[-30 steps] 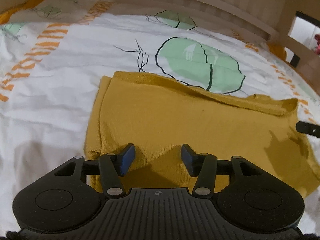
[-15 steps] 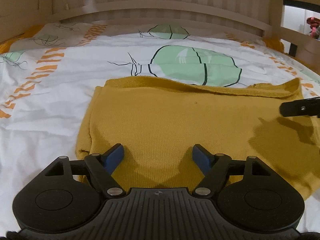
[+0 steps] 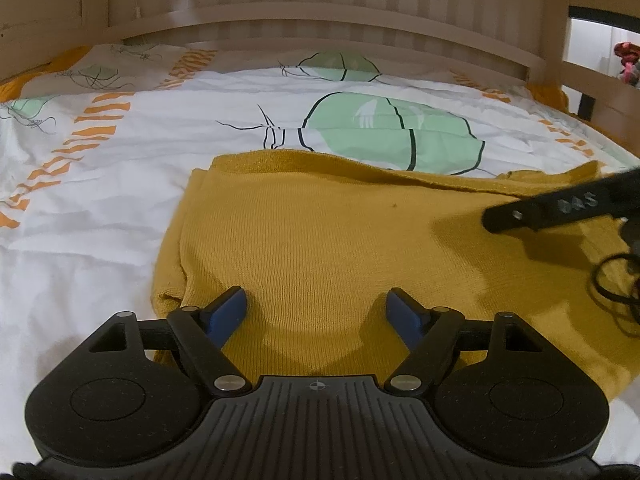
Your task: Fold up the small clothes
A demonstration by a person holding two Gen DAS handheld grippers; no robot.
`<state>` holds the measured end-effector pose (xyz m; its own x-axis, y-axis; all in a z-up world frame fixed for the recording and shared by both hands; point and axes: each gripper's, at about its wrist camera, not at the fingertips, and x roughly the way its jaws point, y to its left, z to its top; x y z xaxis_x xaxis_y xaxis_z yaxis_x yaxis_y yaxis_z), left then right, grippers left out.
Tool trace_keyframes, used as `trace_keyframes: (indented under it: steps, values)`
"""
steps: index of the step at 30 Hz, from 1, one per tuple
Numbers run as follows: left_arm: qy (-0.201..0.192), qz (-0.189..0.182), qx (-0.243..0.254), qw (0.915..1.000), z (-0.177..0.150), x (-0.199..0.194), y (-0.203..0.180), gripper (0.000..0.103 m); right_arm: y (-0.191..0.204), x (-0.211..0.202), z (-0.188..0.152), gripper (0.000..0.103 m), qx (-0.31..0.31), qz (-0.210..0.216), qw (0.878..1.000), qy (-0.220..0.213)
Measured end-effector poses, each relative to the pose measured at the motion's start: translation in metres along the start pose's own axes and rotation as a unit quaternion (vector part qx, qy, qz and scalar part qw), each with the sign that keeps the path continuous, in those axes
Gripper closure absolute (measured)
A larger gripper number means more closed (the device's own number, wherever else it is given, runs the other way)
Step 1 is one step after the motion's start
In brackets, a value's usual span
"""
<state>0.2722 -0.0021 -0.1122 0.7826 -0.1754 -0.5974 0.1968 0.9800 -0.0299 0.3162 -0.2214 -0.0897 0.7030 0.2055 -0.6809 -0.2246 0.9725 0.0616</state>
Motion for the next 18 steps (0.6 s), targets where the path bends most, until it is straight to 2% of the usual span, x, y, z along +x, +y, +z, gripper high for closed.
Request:
trace_keyframes:
  steps: [12, 18]
  values:
    - [-0.002, 0.001, 0.001, 1.0000, -0.001, 0.000, 0.000, 0.026, -0.017, 0.039, 0.031, 0.011, 0.053, -0.034, 0.998, 0.026]
    - [-0.002, 0.004, 0.004, 1.0000, -0.001, 0.000, -0.001, 0.026, -0.021, 0.029, 0.037, 0.010, 0.081, -0.035, 0.996, 0.021]
